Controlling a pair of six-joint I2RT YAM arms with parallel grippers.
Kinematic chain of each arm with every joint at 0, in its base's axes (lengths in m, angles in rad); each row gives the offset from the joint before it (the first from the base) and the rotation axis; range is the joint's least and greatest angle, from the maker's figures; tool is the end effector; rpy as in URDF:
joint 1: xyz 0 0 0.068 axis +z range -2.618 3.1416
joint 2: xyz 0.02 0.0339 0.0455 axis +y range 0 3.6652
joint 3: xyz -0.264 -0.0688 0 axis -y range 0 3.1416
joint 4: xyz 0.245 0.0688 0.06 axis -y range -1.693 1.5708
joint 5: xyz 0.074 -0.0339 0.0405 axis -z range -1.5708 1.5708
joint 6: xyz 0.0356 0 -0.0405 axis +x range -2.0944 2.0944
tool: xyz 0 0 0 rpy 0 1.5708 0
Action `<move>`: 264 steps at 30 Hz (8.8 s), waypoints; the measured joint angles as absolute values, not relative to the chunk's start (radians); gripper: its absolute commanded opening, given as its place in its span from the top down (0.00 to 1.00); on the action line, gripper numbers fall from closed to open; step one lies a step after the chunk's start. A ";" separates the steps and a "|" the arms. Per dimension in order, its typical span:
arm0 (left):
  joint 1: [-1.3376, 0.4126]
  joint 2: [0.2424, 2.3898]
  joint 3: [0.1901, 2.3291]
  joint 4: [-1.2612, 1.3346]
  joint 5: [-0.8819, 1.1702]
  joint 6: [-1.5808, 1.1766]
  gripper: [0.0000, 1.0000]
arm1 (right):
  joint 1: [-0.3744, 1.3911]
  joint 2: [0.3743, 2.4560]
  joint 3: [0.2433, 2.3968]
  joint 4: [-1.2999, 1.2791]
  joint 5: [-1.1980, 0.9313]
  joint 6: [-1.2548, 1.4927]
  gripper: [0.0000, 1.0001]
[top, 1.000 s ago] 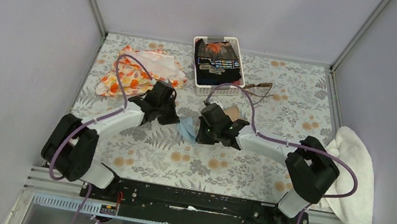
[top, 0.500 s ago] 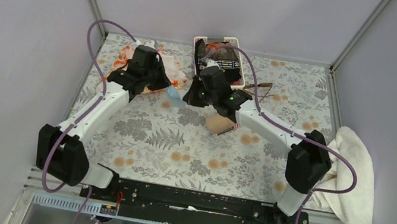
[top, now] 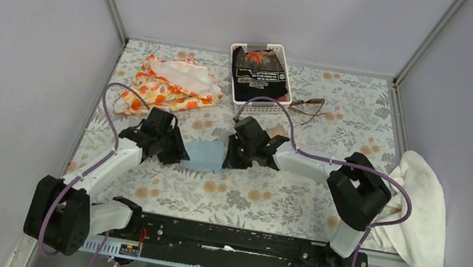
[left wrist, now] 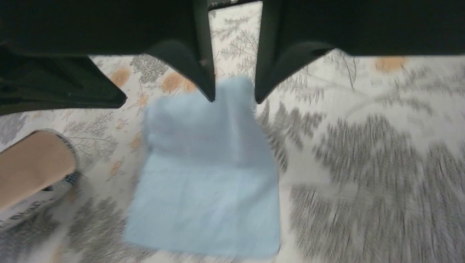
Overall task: Organize the sunglasses
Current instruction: Adjust the glasses cleaning cloth at the center of the board, then fold the glasses cleaning cloth at the center of the board.
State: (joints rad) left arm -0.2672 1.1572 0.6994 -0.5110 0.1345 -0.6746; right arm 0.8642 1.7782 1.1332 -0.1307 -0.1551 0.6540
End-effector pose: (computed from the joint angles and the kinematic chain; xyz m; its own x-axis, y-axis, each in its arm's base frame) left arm 0.2129 -0.0632 0.2107 -0.8300 -0.4145 -0.3732 -0.2350 0.8667 -0.4400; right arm 0.2452 0.2958 0.1961 -0.8615 -0.0835 -0.5008 -0.3766 0.7665 0.5202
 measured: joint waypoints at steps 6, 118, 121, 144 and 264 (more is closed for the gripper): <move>-0.267 1.007 0.625 -0.599 0.171 -0.753 0.32 | 0.901 1.761 1.074 -0.164 -0.171 0.670 0.51; -0.419 1.167 0.459 -0.385 -0.053 -1.095 1.00 | 0.929 1.805 0.944 0.066 -0.021 1.008 0.76; -0.419 1.167 0.459 -0.385 -0.053 -1.095 1.00 | 0.929 1.805 0.937 0.072 -0.026 1.010 0.81; -0.419 1.164 0.459 -0.388 -0.052 -1.095 1.00 | 0.929 1.813 0.933 0.099 -0.044 1.011 0.75; -0.296 1.359 0.671 -0.447 -0.022 -0.992 1.00 | 0.836 1.969 1.226 -0.049 -0.031 0.904 1.00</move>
State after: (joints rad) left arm -0.2958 1.3590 0.6712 -0.4469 -0.0216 -0.9916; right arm 0.8364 1.9686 1.2259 -0.0486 -0.0311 0.9039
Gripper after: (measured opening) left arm 0.003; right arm 0.017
